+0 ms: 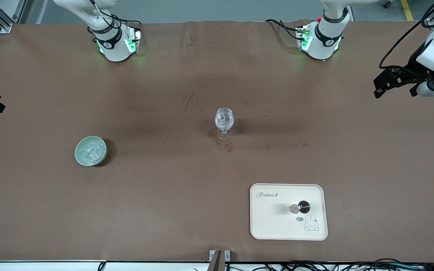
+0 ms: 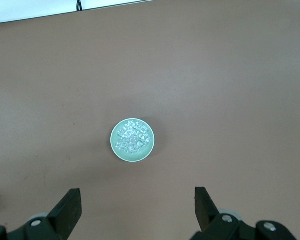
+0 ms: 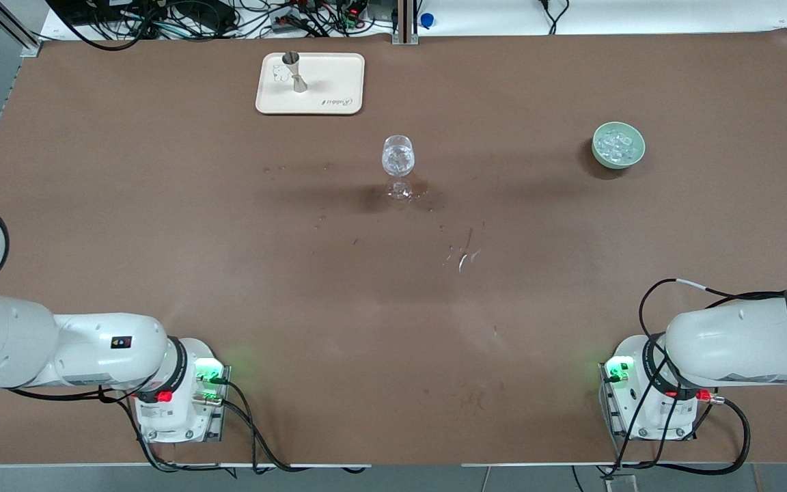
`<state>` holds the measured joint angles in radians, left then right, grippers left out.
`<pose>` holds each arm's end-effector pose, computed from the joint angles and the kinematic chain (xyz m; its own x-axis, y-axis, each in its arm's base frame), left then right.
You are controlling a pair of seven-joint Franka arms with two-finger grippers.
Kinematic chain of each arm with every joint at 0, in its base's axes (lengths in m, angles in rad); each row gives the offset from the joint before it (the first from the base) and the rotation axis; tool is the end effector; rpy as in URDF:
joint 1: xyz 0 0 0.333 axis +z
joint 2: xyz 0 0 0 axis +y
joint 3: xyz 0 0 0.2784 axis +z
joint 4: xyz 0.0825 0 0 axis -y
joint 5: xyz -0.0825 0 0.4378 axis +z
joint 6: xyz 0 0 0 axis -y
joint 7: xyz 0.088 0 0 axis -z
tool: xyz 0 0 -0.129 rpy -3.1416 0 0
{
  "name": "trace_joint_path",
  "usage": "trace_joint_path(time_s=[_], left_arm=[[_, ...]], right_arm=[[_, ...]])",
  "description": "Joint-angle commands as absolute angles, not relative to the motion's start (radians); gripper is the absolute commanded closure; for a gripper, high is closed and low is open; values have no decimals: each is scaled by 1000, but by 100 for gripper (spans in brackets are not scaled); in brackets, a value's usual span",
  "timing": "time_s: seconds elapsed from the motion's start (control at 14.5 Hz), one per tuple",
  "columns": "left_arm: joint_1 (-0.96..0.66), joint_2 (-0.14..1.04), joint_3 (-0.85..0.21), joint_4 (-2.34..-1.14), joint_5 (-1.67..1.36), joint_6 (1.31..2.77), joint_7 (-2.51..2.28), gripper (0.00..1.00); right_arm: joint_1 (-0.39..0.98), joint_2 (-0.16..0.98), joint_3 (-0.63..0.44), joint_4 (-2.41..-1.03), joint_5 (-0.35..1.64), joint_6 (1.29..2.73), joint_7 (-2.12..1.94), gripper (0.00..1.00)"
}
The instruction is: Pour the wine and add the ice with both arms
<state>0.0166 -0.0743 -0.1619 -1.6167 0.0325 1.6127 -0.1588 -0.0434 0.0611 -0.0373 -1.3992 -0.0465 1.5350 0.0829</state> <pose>0.5879 -0.0847 0.5887 0.9971 0.0120 0.0754 0.0145 -0.9994 -0.0329 0.6203 -0.0556 0.6142 0.9833 -0.1639 0.0785 -0.1676 -0.9850 0.0421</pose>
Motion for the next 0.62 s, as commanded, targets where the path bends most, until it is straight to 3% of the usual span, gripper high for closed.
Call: trace_joint_path(time_s=[0.0,0.55], left_arm=[[15,-55,-169,-1589,54,1598,-150,0],[15,-52,-175,-1580,54,1562,-150,0]], right_arm=[[-57,32,-34,-1428,-23,1546,63,0],[-57,34,-34,-1428,-20,1546,63,0]])
